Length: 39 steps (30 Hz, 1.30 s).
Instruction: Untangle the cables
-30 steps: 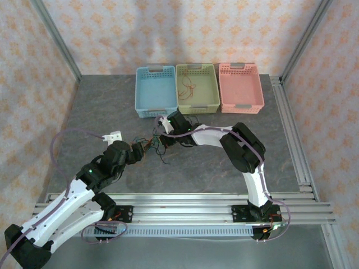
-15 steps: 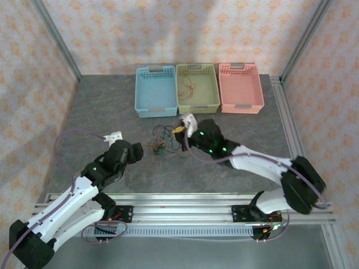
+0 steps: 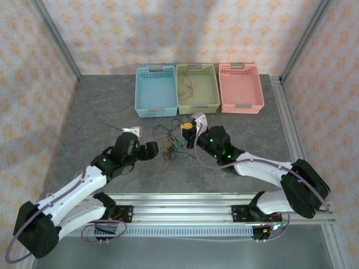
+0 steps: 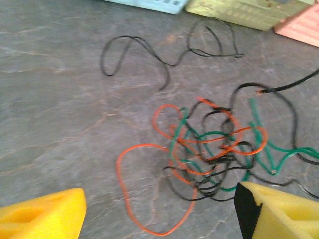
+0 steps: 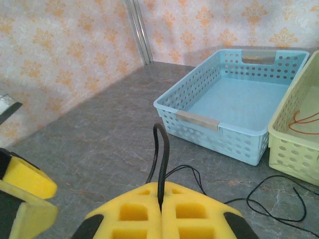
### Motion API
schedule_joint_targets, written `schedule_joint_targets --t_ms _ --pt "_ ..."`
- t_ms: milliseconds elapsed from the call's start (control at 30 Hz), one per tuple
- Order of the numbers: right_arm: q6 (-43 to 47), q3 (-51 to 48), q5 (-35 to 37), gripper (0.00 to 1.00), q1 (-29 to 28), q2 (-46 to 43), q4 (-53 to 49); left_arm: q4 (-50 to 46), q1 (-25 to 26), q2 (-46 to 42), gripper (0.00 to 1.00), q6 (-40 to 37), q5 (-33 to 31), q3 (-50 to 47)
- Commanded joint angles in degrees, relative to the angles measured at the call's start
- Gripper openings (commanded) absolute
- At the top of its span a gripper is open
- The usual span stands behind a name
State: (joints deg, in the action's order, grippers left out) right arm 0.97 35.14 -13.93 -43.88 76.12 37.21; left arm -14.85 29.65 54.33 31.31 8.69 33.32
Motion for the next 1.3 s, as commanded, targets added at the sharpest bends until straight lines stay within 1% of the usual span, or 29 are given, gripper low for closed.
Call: schedule_joint_targets --t_ms 0,200,300,400,500,667,767,867,933,1000,1100,1200,1267 --pt "-3.14 -1.02 -0.2 0.0 0.97 0.28 6.27 5.45 0.63 3.97 0.79 -1.11 6.44 4.2" --pt "-3.69 -1.91 -0.17 0.0 1.34 0.93 7.35 11.56 1.2 12.45 0.83 3.31 8.45 6.73" --pt "-3.91 -1.92 -0.58 0.0 1.34 1.52 7.61 14.57 2.41 16.63 0.83 4.55 9.05 8.37" --pt "-3.7 -2.21 -0.54 0.0 1.41 1.28 7.71 13.3 3.3 19.79 0.81 4.71 5.91 10.53" --pt "-3.26 -3.02 1.01 0.0 1.51 -0.07 7.7 12.65 3.26 21.61 0.79 4.84 2.8 10.79" --pt "-3.94 -5.37 4.78 0.0 2.58 -3.6 9.33 14.41 3.25 23.69 0.78 5.07 2.74 9.97" --pt "-5.43 -6.84 4.35 0.0 3.48 -6.31 10.83 14.18 3.33 24.97 0.76 4.45 1.46 9.87" --pt "-6.24 -7.58 4.0 0.0 3.89 -10.11 10.05 13.86 3.31 25.21 0.76 3.55 -0.31 8.73" --pt "-6.66 -8.05 4.48 0.0 4.06 -12.21 9.64 14.68 3.31 24.74 0.8 3.06 -0.24 7.46" --pt "-6.94 -8.24 5.2 0.0 4.24 -13.62 9.46 16.08 3.31 24.03 0.86 2.61 0.94 6.12" --pt "-7.42 -8.16 7.14 0.0 4.41 -15.41 8.3 19.5 3.85 22.14 0.94 1.18 4.84 3.73" --pt "-8.08 -8.24 7.16 0.0 4.63 -16.16 7.53 20.15 5.2 21.15 0.96 -0.34 5.71 3.15" --pt "-8.34 -8.19 6.84 0.0 4.68 -16.22 7.53 19.85 6.35 21.18 0.96 -2.32 5.11 3.42"
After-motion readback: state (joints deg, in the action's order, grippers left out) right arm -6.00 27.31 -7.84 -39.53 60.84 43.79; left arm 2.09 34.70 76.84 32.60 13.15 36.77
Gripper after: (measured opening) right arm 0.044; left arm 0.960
